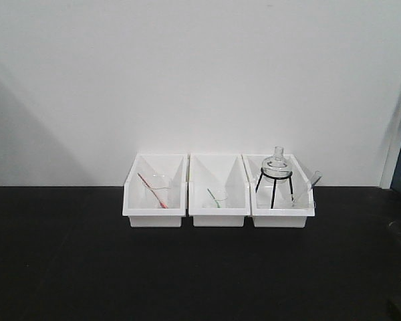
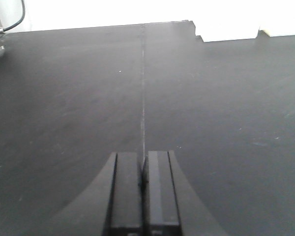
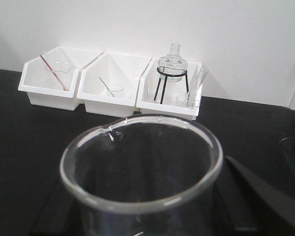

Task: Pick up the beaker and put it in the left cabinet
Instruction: 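Drive the base away from the bench holding the beaker in the right gripper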

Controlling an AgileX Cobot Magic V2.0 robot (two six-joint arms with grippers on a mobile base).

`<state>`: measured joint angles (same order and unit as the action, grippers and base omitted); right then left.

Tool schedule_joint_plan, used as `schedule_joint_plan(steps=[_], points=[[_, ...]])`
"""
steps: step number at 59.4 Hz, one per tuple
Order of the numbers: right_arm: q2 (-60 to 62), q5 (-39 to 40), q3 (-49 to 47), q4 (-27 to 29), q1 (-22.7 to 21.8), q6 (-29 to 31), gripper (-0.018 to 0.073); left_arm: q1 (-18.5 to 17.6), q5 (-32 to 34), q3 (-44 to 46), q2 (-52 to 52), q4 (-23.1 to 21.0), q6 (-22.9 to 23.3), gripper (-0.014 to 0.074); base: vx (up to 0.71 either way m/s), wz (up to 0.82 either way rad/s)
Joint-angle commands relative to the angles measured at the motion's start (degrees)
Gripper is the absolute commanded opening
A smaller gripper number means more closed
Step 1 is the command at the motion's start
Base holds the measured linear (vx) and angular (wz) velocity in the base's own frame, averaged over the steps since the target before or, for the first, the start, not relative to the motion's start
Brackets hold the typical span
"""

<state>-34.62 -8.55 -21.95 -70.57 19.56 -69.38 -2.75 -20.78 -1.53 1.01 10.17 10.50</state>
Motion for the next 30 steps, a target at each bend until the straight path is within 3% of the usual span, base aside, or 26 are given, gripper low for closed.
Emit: schedule_joint_plan(steps=[1,30], points=[[-0.08,1.11,-1.58,-1.49,-0.22,0.23,-0.0004,-0.31,4.29,0.89,0.56,0.19,0.23,0.0004,-0.02,0.08],[-0.08,1.11,-1.58,-1.49,-0.22,0.23,-0.0004,-0.31,4.29,0.89,0.56,0.19,0.23,0.0004,-0.03,0.23]])
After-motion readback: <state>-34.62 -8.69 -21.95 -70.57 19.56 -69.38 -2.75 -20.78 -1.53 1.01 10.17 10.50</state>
